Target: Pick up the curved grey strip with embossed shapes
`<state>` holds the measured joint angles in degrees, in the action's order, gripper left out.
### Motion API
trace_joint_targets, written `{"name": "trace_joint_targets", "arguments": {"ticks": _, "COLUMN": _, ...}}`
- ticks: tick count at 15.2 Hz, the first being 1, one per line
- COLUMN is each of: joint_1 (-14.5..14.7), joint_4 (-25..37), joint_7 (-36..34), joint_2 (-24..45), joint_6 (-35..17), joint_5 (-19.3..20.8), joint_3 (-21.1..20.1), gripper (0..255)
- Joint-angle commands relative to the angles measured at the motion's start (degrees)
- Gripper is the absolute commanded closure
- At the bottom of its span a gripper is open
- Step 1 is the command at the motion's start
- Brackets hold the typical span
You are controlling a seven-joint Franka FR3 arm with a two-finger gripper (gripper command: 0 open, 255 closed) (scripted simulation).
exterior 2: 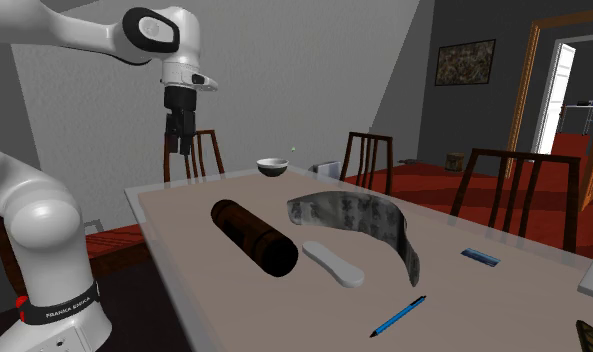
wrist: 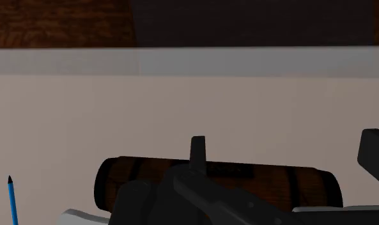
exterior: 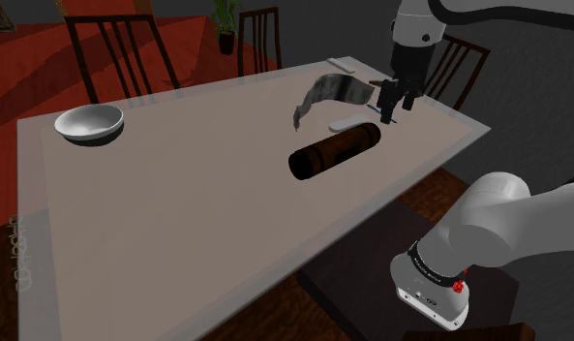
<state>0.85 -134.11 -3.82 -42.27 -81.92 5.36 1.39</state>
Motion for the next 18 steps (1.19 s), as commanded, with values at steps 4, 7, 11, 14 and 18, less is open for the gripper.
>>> {"name": "trace_joint_targets", "arguments": {"ticks": 4, "joint_1": -1.2, "joint_4": 1.7, "joint_7": -3.6, "joint_2": 5.7, "joint_6": -5.0, "joint_5": -1.2, "joint_3": 0.2, "gripper": 0}}
{"name": "trace_joint_targets", "arguments": {"ticks": 7, "joint_1": -2.3, "joint_4": 4.0, "joint_7": -7.0, "joint_2": 11.4, "joint_6": -9.5, "joint_5": -2.4, "joint_3": 0.5, "gripper": 0}}
{"name": "trace_joint_targets", "arguments": {"ticks": 11, "joint_1": -3.6, "joint_4": 7.9, "joint_7": -11.1, "joint_2": 19.2, "joint_6": -14.7, "joint_5": -3.8, "joint_3": 1.2, "gripper": 0}}
{"name": "trace_joint_targets", "arguments": {"ticks": 14, "joint_1": -4.5, "joint_4": 11.5, "joint_7": -13.8, "joint_2": 25.0, "joint_6": -18.1, "joint_5": -4.9, "joint_3": 1.9, "gripper": 0}}
{"name": "trace_joint_targets", "arguments": {"ticks": 18, "joint_1": -5.7, "joint_4": 17.0, "joint_7": -17.2, "joint_2": 32.6, "joint_6": -21.8, "joint_5": -6.5, "joint_3": 3.0, "gripper": 0}}
